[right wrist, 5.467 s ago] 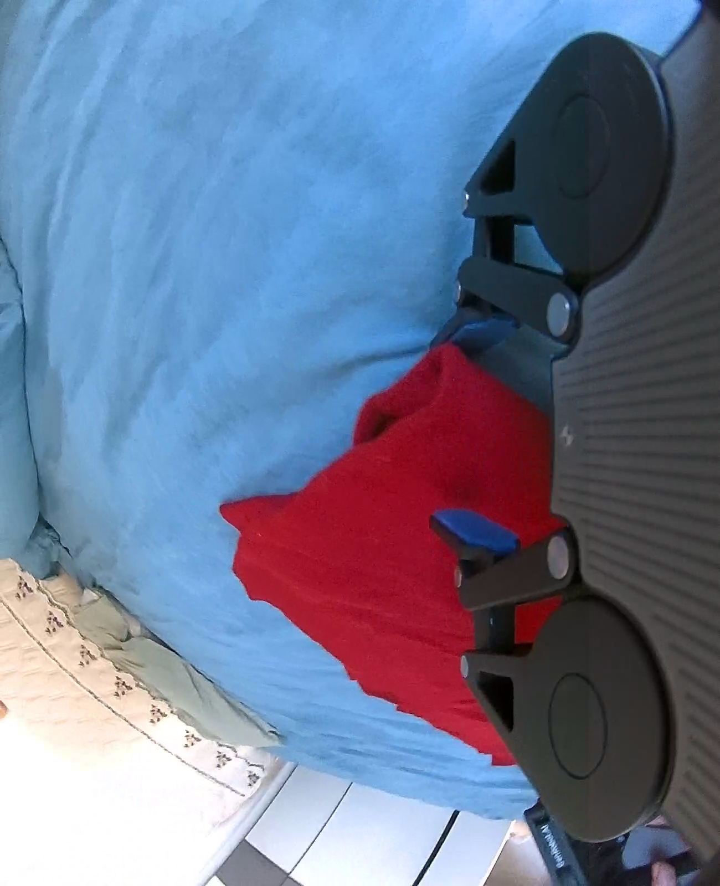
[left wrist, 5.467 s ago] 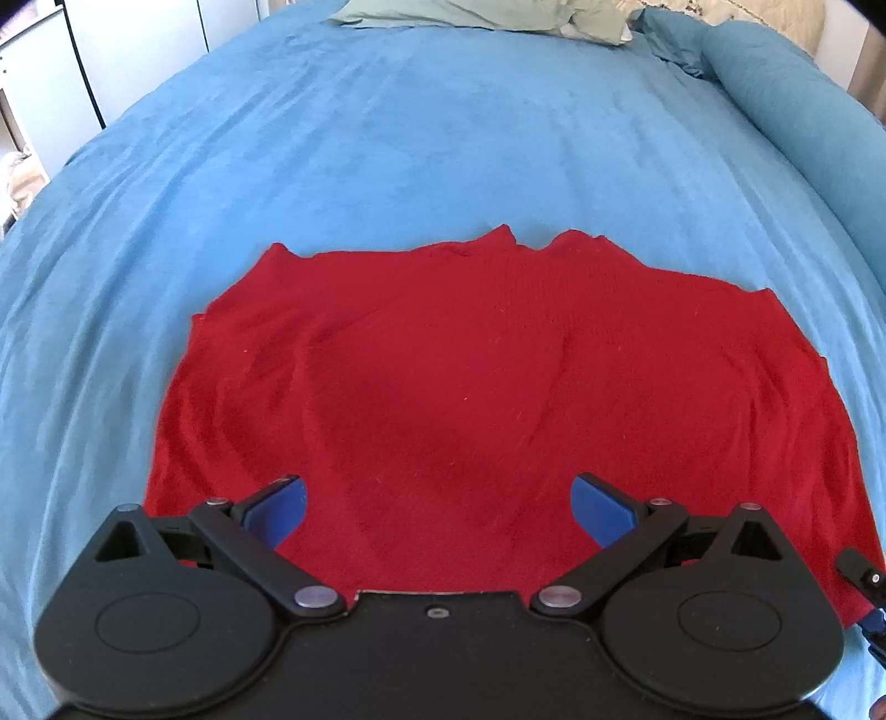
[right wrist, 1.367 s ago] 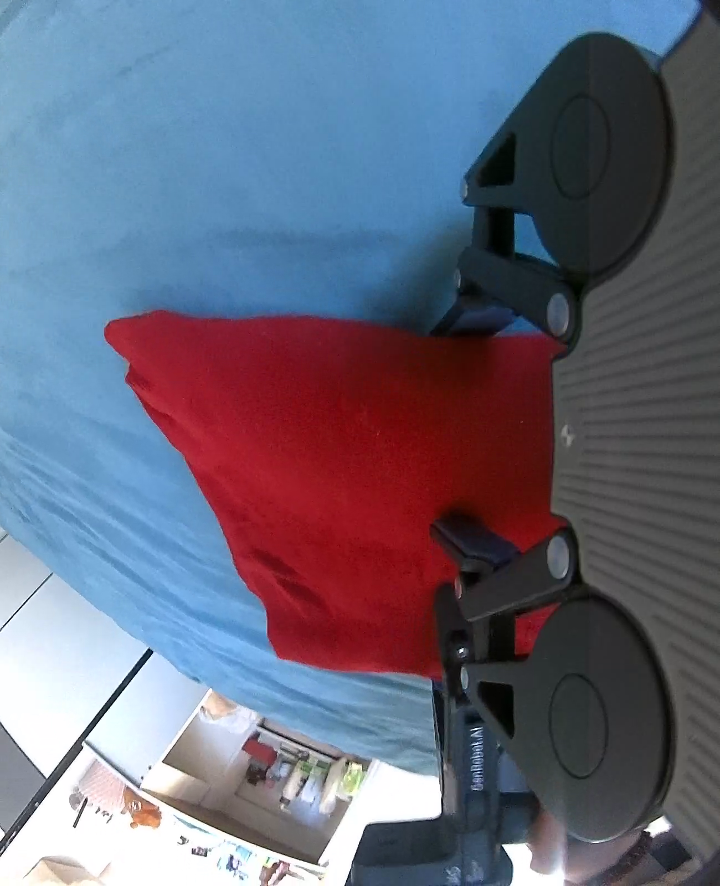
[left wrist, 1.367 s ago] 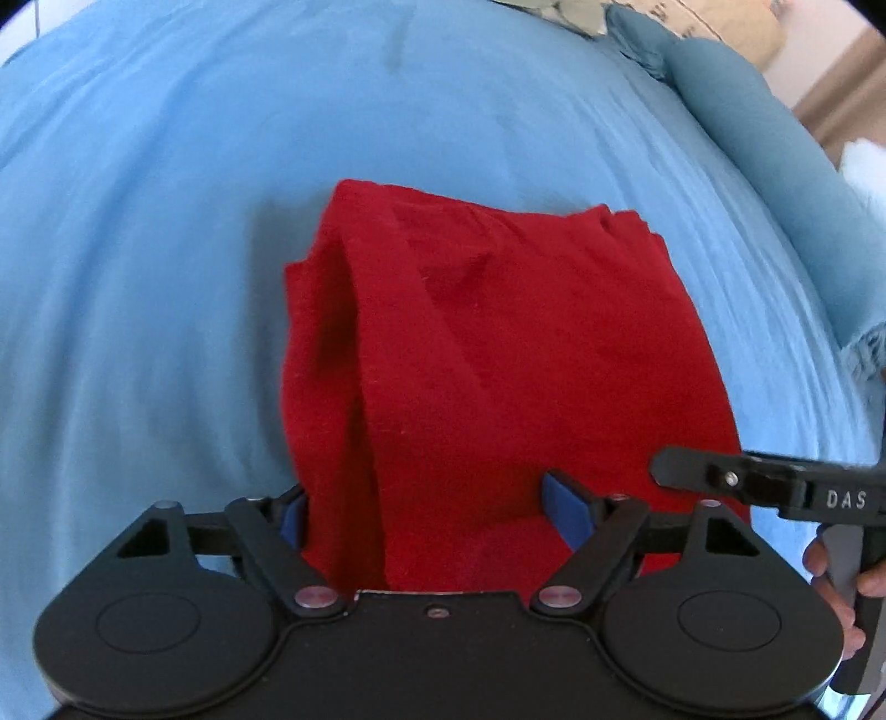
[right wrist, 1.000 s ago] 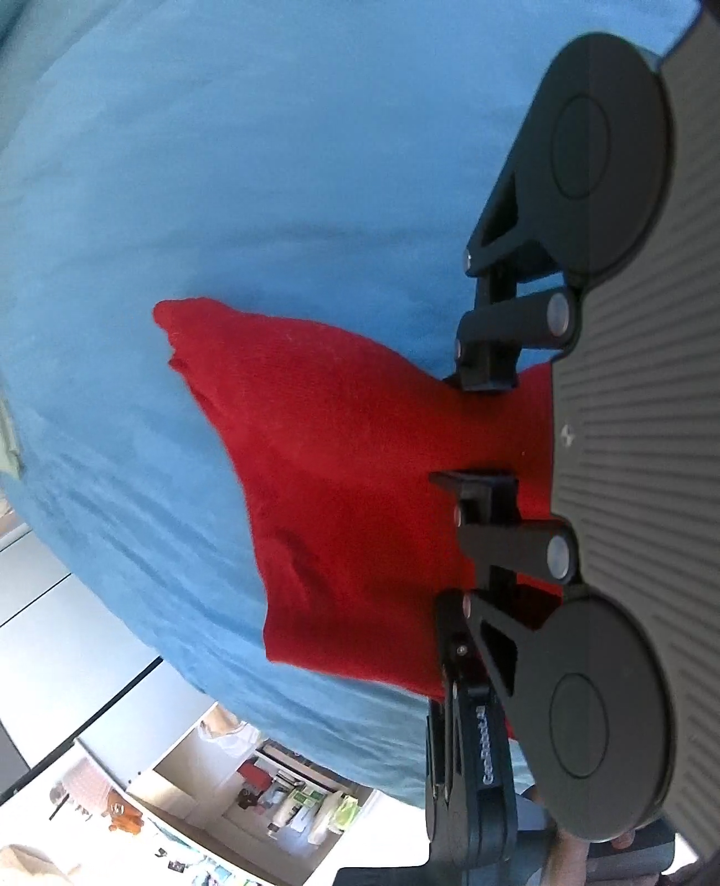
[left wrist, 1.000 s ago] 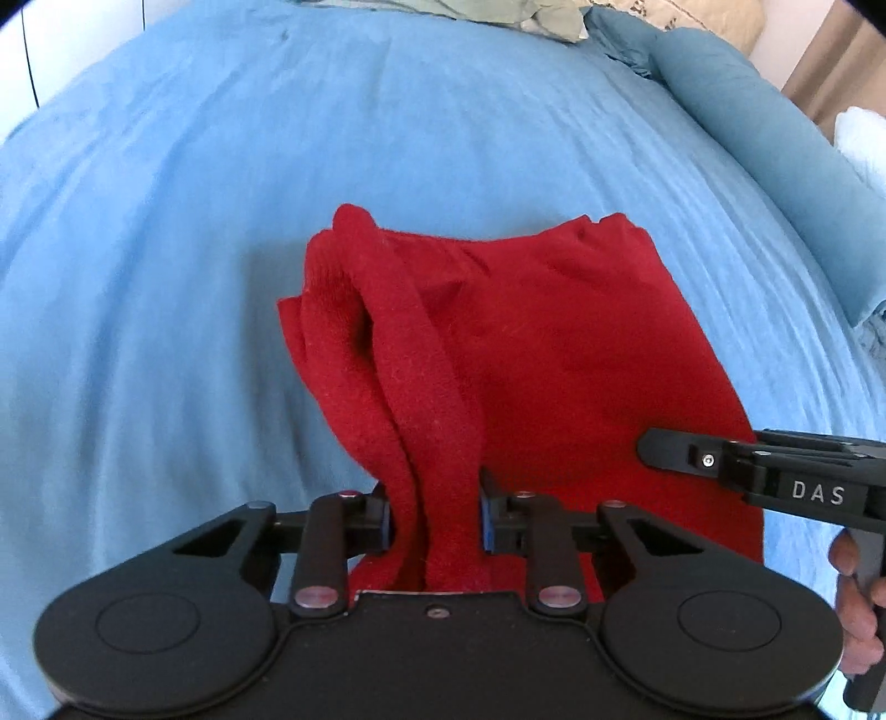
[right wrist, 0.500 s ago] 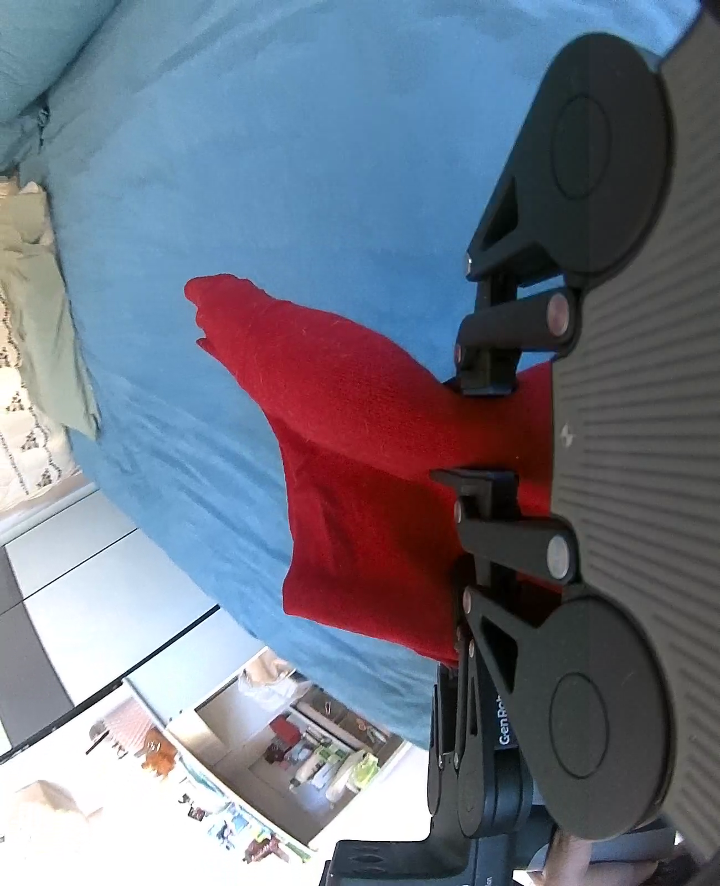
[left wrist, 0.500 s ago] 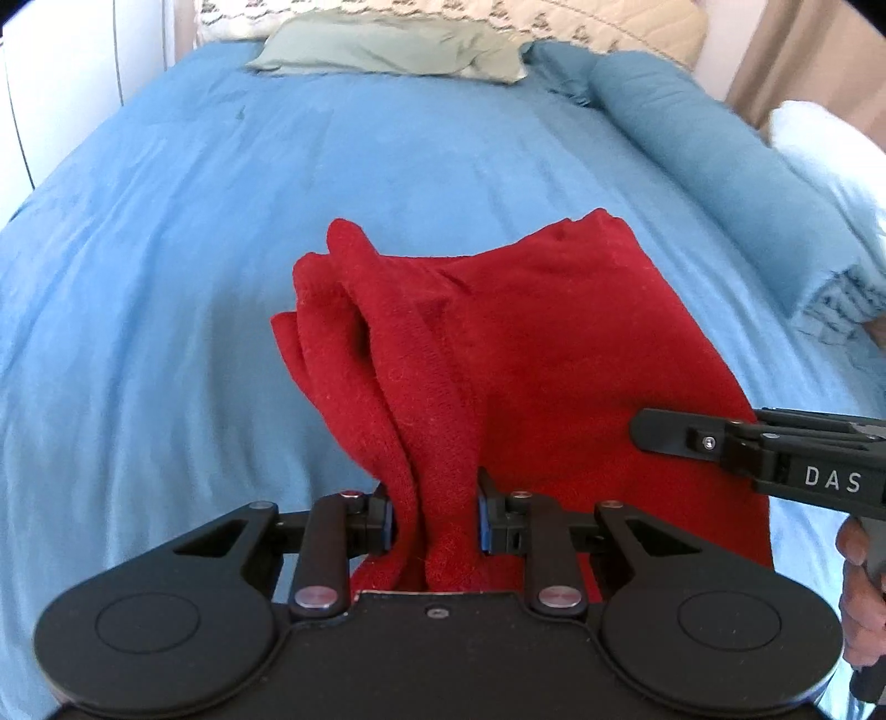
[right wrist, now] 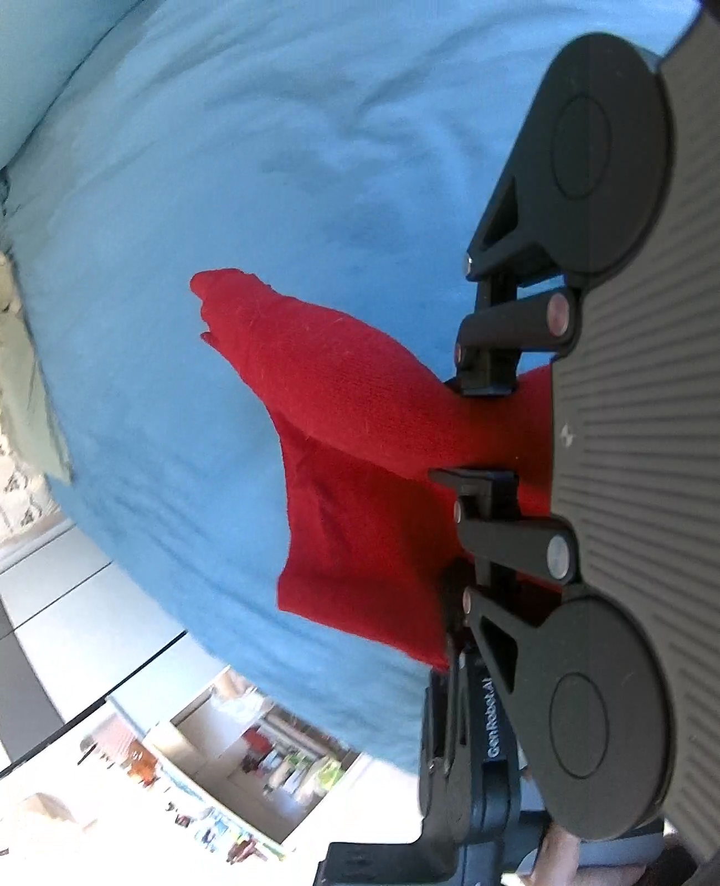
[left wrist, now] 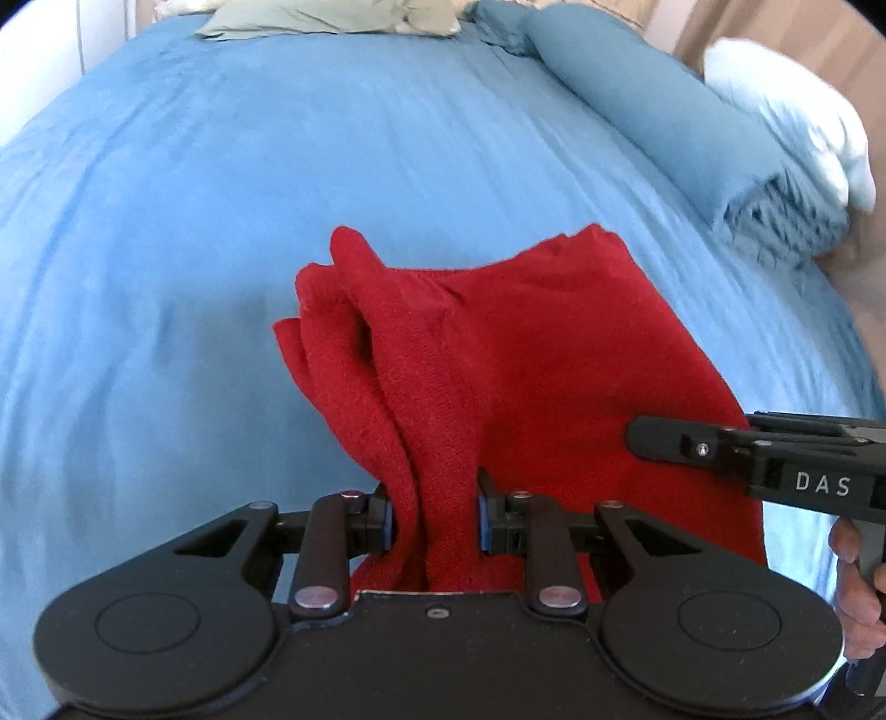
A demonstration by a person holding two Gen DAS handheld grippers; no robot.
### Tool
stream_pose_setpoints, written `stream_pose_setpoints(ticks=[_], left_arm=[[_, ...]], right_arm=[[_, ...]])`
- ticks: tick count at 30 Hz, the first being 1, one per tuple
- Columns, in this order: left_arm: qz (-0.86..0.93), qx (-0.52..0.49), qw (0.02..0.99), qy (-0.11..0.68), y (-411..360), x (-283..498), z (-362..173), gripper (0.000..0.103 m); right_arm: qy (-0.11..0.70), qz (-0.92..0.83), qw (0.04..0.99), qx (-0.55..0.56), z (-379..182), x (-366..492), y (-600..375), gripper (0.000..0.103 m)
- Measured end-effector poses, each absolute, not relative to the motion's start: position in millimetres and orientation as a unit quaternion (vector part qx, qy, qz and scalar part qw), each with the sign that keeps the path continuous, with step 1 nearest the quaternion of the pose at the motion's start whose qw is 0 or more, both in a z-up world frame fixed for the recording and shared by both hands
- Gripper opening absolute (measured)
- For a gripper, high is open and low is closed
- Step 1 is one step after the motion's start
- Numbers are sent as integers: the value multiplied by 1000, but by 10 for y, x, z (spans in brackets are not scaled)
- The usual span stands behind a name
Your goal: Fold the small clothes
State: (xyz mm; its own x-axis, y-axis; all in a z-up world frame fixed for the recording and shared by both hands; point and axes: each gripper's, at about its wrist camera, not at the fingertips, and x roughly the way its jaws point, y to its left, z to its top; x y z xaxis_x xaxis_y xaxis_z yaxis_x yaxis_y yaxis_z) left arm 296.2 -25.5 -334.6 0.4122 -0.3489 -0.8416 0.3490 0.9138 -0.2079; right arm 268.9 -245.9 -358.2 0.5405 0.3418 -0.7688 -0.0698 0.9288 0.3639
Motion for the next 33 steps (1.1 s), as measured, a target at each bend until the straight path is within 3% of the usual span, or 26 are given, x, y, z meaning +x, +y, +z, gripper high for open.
stream_pose_setpoints(ticks=[6, 9, 13, 19, 28, 33], left_arm=[[-191, 41, 855, 480, -379, 2851, -3694, 33], [-182, 46, 862, 471, -373, 2821, -3725, 45], [-150, 68, 872, 461, -375, 2784, -3667, 77], [-116, 34, 872, 474, -50, 2754, -3725, 82], [-103, -1, 871, 480, 100, 2790, -3961, 100], [-98, 16, 873, 478, 69, 2767, -3792, 99]], right_arm=[[474, 104, 861, 156, -4191, 2521, -2678, 44], [466, 103, 861, 173, -4267, 2482, -2754, 50], [458, 92, 869, 163, -4188, 2457, -2741, 86], [460, 68, 877, 117, -4110, 2396, -2777, 91], [467, 44, 878, 97, -4323, 2404, -2831, 103], [459, 40, 882, 97, -4122, 2401, -2803, 103]])
